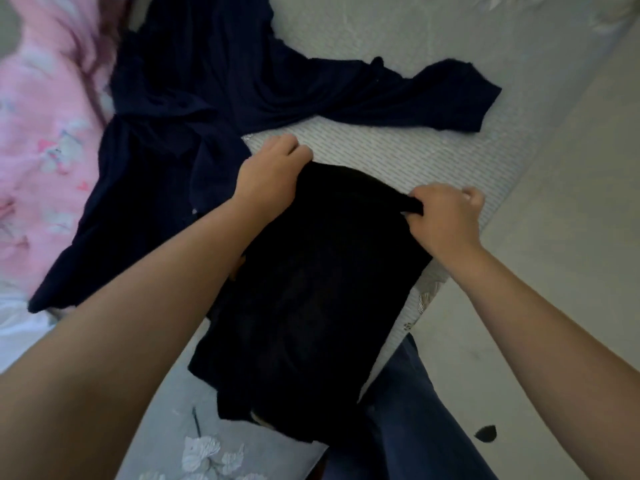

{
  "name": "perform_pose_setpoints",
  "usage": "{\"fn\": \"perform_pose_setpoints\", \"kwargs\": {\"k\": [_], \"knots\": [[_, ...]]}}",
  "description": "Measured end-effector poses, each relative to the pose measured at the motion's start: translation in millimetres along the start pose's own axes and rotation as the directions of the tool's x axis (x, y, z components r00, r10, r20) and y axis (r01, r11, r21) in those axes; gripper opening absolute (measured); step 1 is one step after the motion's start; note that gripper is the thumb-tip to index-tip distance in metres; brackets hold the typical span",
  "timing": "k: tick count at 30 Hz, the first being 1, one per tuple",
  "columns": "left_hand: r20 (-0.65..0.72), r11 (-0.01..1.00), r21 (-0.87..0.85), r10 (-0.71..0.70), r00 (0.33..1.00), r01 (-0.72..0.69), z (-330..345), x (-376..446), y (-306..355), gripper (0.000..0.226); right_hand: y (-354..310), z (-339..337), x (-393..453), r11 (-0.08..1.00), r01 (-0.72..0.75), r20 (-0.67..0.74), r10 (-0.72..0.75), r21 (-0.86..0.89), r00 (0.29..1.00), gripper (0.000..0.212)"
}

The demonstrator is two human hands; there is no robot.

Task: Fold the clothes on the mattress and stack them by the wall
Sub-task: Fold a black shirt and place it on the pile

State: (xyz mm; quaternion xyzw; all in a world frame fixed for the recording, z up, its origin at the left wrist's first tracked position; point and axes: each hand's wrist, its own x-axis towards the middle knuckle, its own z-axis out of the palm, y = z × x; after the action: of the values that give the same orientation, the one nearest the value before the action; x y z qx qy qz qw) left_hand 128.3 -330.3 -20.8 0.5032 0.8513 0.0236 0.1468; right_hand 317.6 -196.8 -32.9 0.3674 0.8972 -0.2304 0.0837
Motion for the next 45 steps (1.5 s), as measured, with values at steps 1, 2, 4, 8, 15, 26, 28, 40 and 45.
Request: {"fn": "perform_pose_setpoints", "kwargs": {"k": [1, 2, 4, 8, 15, 26, 28, 40, 45], "knots": [[-0.097, 1.0, -0.03, -0.011, 0.995, 0.008, -10.1, -2.5, 0.4, 0.026, -3.6, -12.8, 4.5, 0.999, 0.044, -0.087, -0.045, -0.012, 0.995, 0.013], [-0.18, 0.998, -0.06, -0.03, 0.983, 0.02, -20.6, -5.9, 0.4, 0.028, -8.6, -24.6, 6.7, 0.994, 0.107, -0.173, -0.109, -0.024, 0.979, 0.012], [-0.319, 0.993, -0.12, -0.047, 0.946, 0.009, -39.9, -18.8, -0.6, 0.029, -21.8, -45.3, 1.0, 0.96, 0.277, -0.316, -0.274, -0.036, 0.908, 0.008], [-0.432, 0.979, 0.008, 0.185, 0.882, -0.202, -54.2, -78.7, -9.9, 0.022, -44.3, -49.9, -57.0, 0.859, 0.499, -0.343, -0.506, -0.114, 0.792, 0.016], [-0.113, 0.925, 0.028, 0.381, 0.918, -0.38, 7.5, -231.3, -25.3, 0.034, -57.2, 42.0, -185.5, 0.806, 0.575, -0.124, -0.59, -0.14, 0.798, 0.026], [0.205, 0.993, -0.077, 0.098, 0.974, -0.084, 106.9, -318.6, 2.2, 0.038, -48.2, 124.2, -261.8, 0.846, 0.37, 0.183, -0.323, -0.383, 0.928, 0.06], [0.097, 0.994, -0.097, 0.063, 0.993, -0.054, 107.3, -322.7, 3.1, 0.03, -50.6, 123.5, -264.6, 0.825, 0.356, 0.159, -0.318, -0.438, 0.935, 0.069], [0.26, 0.992, 0.124, -0.002, 0.966, -0.032, 155.9, -295.6, 7.3, 0.091, -63.7, 156.0, -224.7, 0.74, 0.407, 0.311, -0.275, -0.536, 0.91, 0.077], [0.1, 0.994, 0.09, 0.049, 0.994, -0.058, 150.8, -281.2, 8.4, 0.061, -61.3, 157.6, -216.0, 0.829, 0.396, 0.266, -0.31, -0.395, 0.913, 0.067]]}}
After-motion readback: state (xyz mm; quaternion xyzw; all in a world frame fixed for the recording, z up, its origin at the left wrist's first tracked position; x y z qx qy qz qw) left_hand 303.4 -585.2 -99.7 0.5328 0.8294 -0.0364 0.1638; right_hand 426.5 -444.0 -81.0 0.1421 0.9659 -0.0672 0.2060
